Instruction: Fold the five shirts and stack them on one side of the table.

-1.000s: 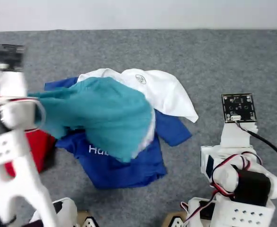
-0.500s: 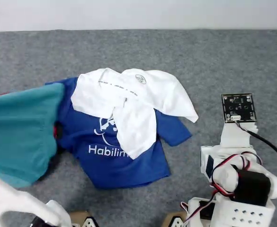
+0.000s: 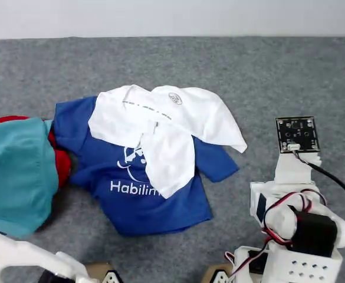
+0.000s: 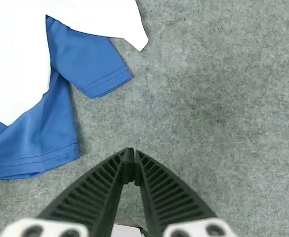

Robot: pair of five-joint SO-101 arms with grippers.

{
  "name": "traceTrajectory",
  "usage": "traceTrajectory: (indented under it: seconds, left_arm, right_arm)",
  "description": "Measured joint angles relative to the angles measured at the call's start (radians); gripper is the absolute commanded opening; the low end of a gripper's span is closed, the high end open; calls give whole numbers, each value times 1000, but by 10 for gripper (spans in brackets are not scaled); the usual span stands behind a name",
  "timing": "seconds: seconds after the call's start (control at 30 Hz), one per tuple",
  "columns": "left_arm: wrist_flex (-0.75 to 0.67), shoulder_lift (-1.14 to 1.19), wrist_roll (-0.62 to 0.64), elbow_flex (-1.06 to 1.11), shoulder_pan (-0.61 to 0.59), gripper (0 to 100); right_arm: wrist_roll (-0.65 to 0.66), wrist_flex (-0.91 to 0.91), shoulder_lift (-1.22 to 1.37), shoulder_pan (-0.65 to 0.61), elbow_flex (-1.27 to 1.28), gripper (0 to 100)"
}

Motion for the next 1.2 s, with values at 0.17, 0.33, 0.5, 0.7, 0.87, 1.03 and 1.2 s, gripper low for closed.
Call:
traceTrajectory:
  seconds: [0.17,0.33,0.5,0.7,0.87,1.03,1.2]
  left_arm:
    - [43,-6,-71,0,32,327]
    - [46,-9,-81,-46,78,327]
    - [87,-15,-86,-74,209,327]
    - [358,-15,-86,-69,529,327]
    - [574,41,-86,78,902,327]
    - [528,167,-86,276,1137,328]
    - [394,315,-87,354,1180,329]
  right_arm:
    - [0,0,0,0,0,9]
    - [0,0,0,0,0,9]
    - [0,0,0,0,0,9]
    - [0,0,0,0,0,9]
    - [0,0,0,0,0,9]
    - [0,0,0,0,0,9]
    - [0,0,0,0,0,9]
